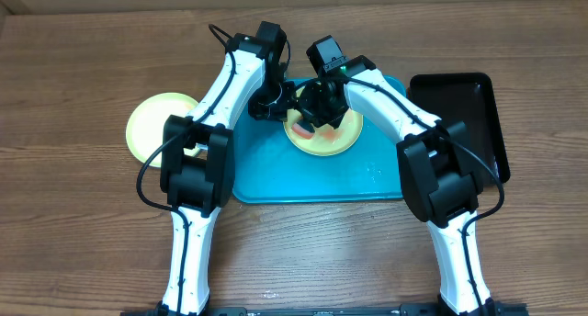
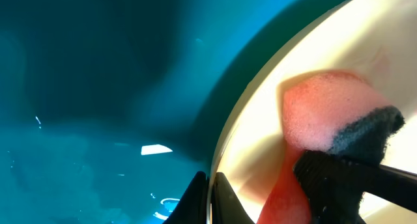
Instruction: Clean dirty plates on tray and stack at the side
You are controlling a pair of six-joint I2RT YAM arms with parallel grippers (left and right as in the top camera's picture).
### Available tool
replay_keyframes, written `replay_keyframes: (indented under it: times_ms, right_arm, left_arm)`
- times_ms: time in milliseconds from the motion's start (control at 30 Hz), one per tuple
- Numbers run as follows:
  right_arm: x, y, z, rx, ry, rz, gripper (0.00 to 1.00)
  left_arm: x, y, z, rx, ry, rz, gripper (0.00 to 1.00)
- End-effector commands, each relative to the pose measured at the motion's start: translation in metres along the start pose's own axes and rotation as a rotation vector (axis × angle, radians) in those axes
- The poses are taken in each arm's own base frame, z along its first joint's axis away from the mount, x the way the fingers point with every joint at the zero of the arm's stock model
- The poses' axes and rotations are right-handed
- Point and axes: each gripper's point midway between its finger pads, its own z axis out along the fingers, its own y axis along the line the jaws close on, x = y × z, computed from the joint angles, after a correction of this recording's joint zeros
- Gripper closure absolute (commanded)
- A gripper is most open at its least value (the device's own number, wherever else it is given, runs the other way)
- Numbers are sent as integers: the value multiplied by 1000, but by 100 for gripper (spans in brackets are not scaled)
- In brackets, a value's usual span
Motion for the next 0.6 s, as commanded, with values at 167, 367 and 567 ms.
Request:
replay_keyframes:
  times_ms: [167,367,567]
  right_arm:
    - [-3,-20,4,100,-49,1,96]
    - [-29,-41,-3,230,-158,-259,96]
    - [-56,-50,-13,353,-265,-466,96]
  left_arm:
    - [-5,-3,-2,7,-15,28,96]
    - [-5,-3,-2,7,-15,32,96]
    - [-5,-3,-2,7,-15,32,96]
